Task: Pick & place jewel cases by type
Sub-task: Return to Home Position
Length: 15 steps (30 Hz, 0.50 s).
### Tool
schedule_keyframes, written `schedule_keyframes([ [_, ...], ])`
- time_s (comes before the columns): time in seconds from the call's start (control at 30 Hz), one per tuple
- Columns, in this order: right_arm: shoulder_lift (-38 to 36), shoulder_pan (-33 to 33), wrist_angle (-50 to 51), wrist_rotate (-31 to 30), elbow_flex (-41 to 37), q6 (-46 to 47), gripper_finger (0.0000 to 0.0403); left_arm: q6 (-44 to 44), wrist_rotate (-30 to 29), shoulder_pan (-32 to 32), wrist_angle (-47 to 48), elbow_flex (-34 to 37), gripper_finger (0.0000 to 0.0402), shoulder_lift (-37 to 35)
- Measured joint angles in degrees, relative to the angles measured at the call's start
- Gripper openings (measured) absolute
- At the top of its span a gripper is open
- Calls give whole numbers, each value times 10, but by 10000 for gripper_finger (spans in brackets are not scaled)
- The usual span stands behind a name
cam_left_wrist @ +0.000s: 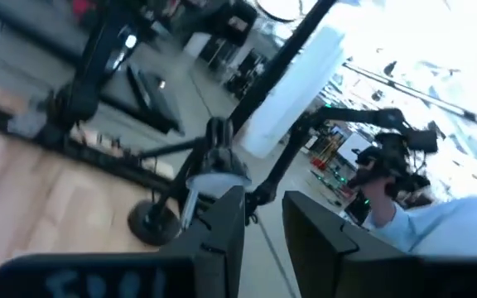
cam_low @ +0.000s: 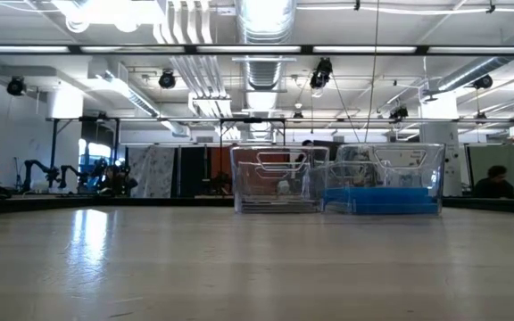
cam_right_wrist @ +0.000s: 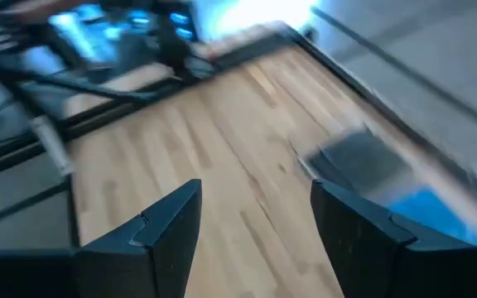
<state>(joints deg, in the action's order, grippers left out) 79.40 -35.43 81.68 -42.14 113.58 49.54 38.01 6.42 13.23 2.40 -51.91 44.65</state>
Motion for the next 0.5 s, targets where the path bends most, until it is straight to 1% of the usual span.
schedule_keyframes([
  [0.07, -19, -6, -45, 24, -7, -63, 221, -35, 0, 0, 2, 1, 67, -9],
  [0.1, -31, -6, -71, 49, -19, -83, 221, -43, 0, 1, 6, 8, 67, -14],
  [0.13, -44, -4, -102, 70, -39, -104, 221, -45, 1, 0, 15, 18, 67, -19],
  [0.2, -76, -4, -184, 75, -96, -151, 221, -46, 1, 0, 17, 51, 67, -24],
  [0.23, -93, -4, -228, 79, -133, -168, 221, -45, 2, 0, -2, 74, 67, -27],
  [0.3, -125, -2, -327, 102, -219, -184, 221, -38, 14, -1, -85, 132, 67, -31],
  [0.37, -153, 8, -456, 134, -317, -205, 221, -36, 36, -10, -209, 194, 67, -37],
  [0.43, -182, 23, -588, 183, -414, -231, 221, -28, 56, -29, -311, 246, 67, -46],
  [0.47, -198, 34, -651, 213, -457, -240, 221, -17, 66, -44, -330, 268, 67, -53],
  [0.5, -214, 49, -700, 241, -495, -244, 221, -6, 77, -63, -330, 284, 67, -61],
])
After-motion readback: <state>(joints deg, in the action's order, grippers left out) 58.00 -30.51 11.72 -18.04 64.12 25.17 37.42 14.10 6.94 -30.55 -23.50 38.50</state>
